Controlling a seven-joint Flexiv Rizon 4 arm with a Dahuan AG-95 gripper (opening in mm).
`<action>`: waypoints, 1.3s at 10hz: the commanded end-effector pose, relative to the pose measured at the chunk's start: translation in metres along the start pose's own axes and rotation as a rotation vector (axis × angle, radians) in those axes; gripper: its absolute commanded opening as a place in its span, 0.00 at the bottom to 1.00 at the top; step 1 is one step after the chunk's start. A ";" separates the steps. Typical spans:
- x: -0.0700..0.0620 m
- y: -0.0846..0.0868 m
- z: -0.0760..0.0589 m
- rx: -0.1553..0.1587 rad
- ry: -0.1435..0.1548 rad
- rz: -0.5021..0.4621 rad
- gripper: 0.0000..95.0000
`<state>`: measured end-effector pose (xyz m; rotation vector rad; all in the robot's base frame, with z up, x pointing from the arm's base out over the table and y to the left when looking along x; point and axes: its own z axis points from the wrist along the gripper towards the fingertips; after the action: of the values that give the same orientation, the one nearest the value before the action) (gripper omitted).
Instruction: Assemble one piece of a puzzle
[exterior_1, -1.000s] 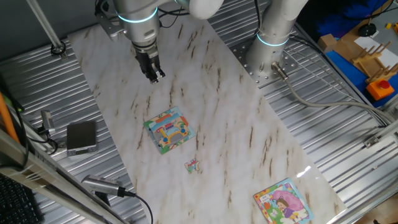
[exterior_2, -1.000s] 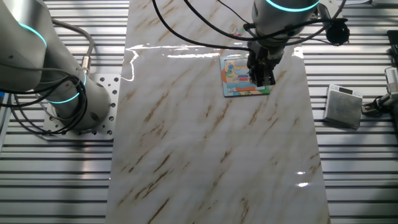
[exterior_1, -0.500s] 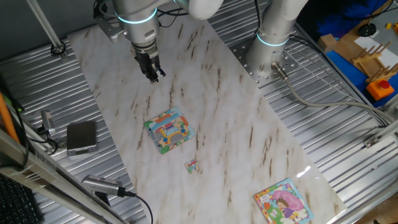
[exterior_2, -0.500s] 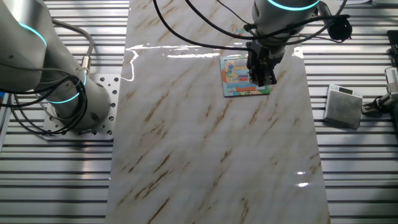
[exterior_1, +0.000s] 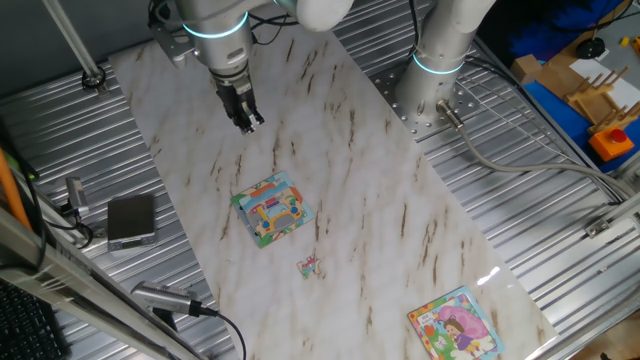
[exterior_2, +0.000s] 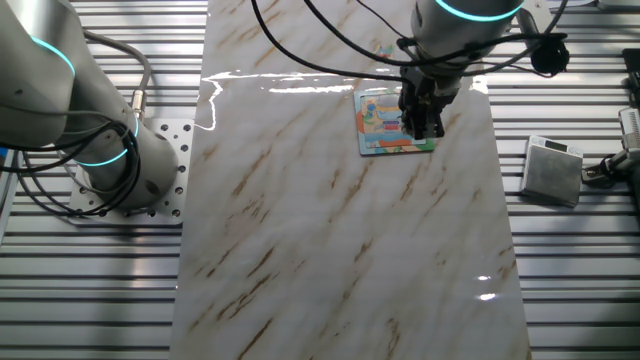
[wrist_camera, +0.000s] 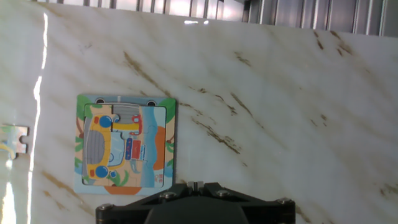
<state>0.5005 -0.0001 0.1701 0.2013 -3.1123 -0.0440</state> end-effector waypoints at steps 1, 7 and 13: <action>0.000 0.000 0.000 -0.018 -0.002 -0.003 0.00; -0.042 -0.011 0.022 -0.055 0.016 0.012 0.00; -0.083 -0.007 0.044 -0.051 0.051 -0.012 0.00</action>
<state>0.5846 0.0062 0.1226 0.2190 -3.0497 -0.1174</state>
